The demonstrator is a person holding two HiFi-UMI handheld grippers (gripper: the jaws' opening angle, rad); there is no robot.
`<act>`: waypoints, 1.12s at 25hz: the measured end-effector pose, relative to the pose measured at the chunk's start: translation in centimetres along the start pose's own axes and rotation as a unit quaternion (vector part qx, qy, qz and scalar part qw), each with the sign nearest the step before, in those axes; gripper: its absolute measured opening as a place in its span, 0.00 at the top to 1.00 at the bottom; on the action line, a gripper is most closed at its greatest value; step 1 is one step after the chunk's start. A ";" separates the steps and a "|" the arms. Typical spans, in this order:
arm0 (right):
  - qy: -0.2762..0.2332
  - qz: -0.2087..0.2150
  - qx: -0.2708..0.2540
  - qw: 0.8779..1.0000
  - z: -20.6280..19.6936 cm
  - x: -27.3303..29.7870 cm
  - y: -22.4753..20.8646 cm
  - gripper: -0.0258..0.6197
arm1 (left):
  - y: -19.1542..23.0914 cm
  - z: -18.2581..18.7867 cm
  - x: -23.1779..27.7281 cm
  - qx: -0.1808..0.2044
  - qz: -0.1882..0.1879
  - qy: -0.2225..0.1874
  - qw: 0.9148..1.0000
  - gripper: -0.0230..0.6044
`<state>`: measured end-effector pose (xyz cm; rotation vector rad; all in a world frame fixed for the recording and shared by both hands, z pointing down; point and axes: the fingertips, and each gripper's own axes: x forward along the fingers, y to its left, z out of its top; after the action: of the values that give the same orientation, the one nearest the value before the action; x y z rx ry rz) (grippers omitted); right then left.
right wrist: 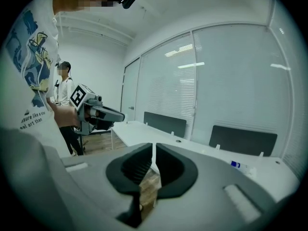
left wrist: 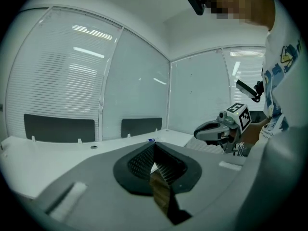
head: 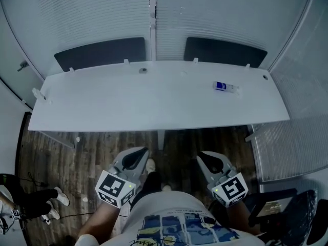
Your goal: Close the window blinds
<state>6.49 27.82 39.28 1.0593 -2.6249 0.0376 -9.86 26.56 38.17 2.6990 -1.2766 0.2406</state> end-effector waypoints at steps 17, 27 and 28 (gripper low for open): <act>0.002 -0.004 -0.012 1.000 -0.1 -0.7 -0.1 0.93 | -1.0 -0.2 0.1 0.005 -0.003 0.005 1.000 0.95; -0.001 0.002 -0.013 1.000 -0.2 -0.7 0.2 0.93 | -1.0 -0.6 -0.1 0.006 0.003 0.007 1.000 0.95; -0.001 0.002 -0.012 1.000 -0.3 -0.8 0.2 0.93 | -1.0 -0.6 -0.1 0.006 0.003 0.008 1.000 0.95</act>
<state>6.98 28.49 39.32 1.0461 -2.6220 0.0055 -9.19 27.34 38.71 2.6978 -1.2845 0.2696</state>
